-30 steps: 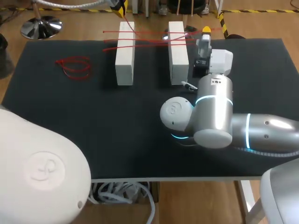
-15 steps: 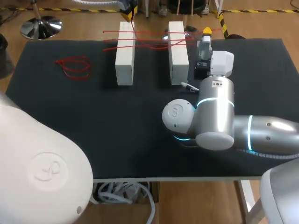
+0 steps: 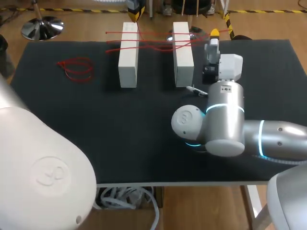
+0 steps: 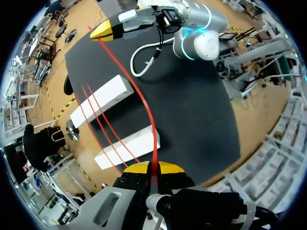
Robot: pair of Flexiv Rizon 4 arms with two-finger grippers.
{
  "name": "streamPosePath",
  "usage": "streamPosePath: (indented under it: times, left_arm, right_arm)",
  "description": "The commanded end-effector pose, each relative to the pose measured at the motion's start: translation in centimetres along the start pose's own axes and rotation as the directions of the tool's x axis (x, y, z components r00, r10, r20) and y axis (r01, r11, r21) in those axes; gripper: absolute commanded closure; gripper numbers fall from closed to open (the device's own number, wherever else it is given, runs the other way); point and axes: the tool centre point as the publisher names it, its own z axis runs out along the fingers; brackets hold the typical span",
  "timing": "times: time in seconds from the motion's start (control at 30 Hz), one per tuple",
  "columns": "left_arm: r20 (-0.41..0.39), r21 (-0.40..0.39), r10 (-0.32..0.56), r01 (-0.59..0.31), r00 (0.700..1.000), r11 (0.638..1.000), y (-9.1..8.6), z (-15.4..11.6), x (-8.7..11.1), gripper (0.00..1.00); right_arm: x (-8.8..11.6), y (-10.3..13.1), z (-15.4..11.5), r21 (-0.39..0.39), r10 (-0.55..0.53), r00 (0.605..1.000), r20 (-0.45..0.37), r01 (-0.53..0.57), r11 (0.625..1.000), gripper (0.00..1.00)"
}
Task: Grab the tape and strap the tape.
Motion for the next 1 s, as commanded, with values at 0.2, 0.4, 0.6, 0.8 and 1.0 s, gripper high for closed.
streamPosePath:
  times: [0.2, 0.4, 0.6, 0.8, 1.0]
  left_arm:
    - [-0.132, -0.037, -0.088, 0.084, 0.987, 0.996, 0.2, 0.9, -0.4, 1.00]
    - [-0.150, -0.046, -0.147, 0.142, 0.978, 0.989, 0.8, 0.9, 0.0, 1.00]
    - [-0.170, -0.063, -0.188, 0.180, 0.967, 0.982, 1.3, 1.4, 0.4, 1.00]
    - [-0.156, -0.061, -0.185, 0.177, 0.970, 0.982, 0.8, 1.3, 0.3, 1.00]
    - [-0.146, -0.031, -0.187, 0.184, 0.971, 0.982, 0.2, 1.2, 0.1, 1.00]
  right_arm:
    - [0.1, 1.0, 0.4, 0.019, -0.018, 1.000, -0.020, 0.018, 1.000, 1.00]
    - [0.0, 1.3, 0.4, 0.034, -0.024, 0.999, -0.030, 0.025, 0.999, 1.00]
    - [0.0, 1.3, 0.3, 0.044, -0.029, 0.999, -0.042, 0.031, 0.999, 1.00]
    - [0.0, 1.3, 0.3, 0.055, -0.036, 0.998, -0.045, 0.038, 0.998, 1.00]
    - [-0.2, 1.4, 0.3, 0.059, -0.049, 0.998, -0.047, 0.052, 0.997, 1.00]
